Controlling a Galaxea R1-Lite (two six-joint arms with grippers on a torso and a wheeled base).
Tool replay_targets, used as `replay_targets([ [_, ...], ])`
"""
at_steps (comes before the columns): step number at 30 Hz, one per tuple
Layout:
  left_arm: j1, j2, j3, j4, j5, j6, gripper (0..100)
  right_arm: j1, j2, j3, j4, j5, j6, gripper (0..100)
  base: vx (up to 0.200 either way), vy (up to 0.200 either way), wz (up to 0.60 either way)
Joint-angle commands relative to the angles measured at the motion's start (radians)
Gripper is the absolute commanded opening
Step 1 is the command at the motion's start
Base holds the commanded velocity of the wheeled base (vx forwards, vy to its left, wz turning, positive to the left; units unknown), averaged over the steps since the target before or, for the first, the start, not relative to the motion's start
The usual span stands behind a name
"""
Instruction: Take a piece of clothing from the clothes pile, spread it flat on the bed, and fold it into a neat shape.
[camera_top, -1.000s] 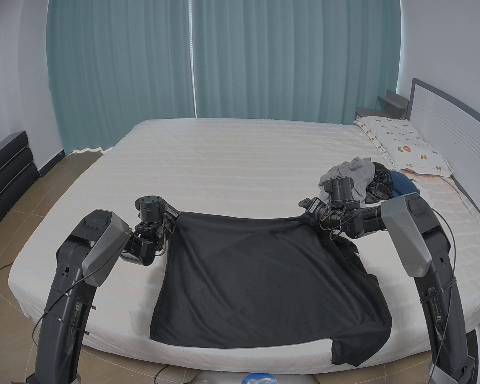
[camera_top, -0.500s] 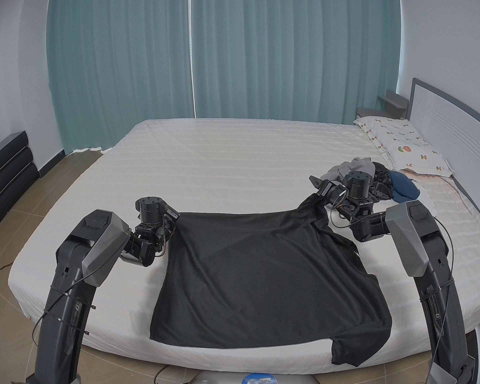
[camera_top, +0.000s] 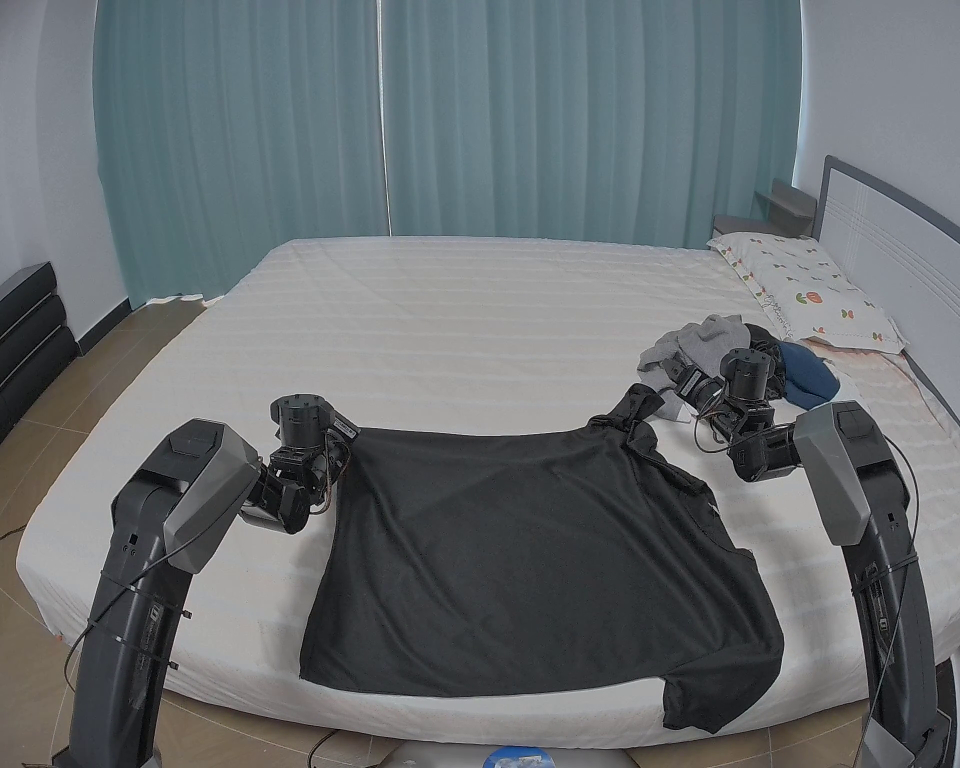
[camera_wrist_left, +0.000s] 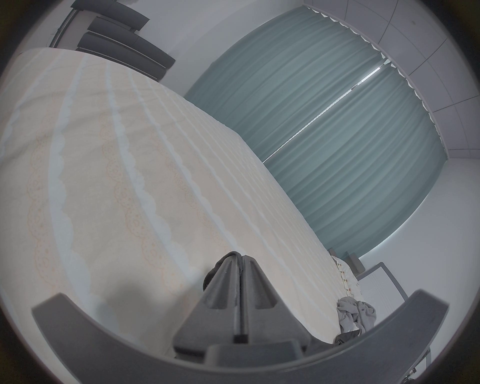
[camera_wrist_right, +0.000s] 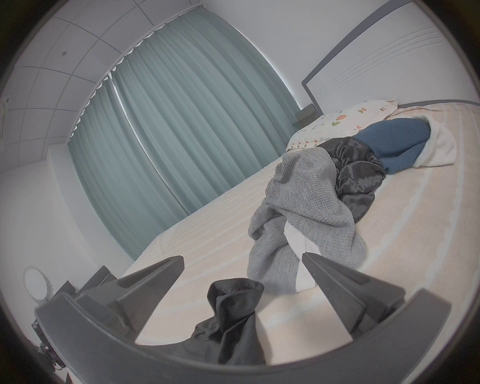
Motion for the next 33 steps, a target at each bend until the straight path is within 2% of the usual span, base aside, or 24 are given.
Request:
replay_targets([
  [1, 0.000, -0.002, 0.000, 0.000, 0.000, 0.000, 0, 0.026, -0.149, 0.186, 0.028, 0.035, 0.095, 100, 0.000, 0.000, 0.00],
  [4, 0.000, -0.002, 0.002, 0.000, -0.001, 0.001, 0, 0.036, -0.217, 0.288, 0.075, 0.086, 0.138, 100, 0.000, 0.000, 0.00],
  [7, 0.000, -0.002, 0.002, 0.000, -0.001, 0.001, 0, 0.046, -0.252, 0.347, 0.120, 0.096, 0.162, 100, 0.000, 0.000, 0.00],
  [12, 0.000, 0.000, 0.002, 0.002, -0.001, 0.001, 0, 0.066, -0.297, 0.372, 0.212, 0.104, 0.284, 100, 0.000, 0.000, 0.00],
  [13, 0.000, 0.000, 0.002, 0.002, -0.001, 0.001, 0, 0.066, -0.297, 0.372, 0.212, 0.104, 0.284, 100, 0.000, 0.000, 0.00],
  [15, 0.000, 0.000, 0.002, 0.002, -0.001, 0.001, 0, 0.086, -0.307, 0.372, 0.259, 0.132, 0.334, 100, 0.000, 0.000, 0.00],
  [22, 0.000, 0.000, 0.003, 0.003, -0.001, 0.001, 0, 0.123, -0.301, 0.367, 0.288, 0.130, 0.340, 100, 0.000, 0.000, 0.00],
  [27, 0.000, 0.000, 0.003, 0.003, -0.001, 0.003, 0, 0.155, -0.295, 0.371, 0.285, 0.119, 0.311, 100, 0.000, 0.000, 0.00],
  [30, 0.000, 0.000, 0.003, 0.003, -0.001, 0.003, 0, 0.160, -0.266, 0.369, 0.271, 0.081, 0.187, 100, 0.000, 0.000, 0.00],
  [33, 0.000, 0.000, 0.003, 0.003, 0.000, 0.003, 0, 0.161, -0.226, 0.366, 0.230, 0.006, 0.058, 100, 0.000, 0.000, 0.00],
])
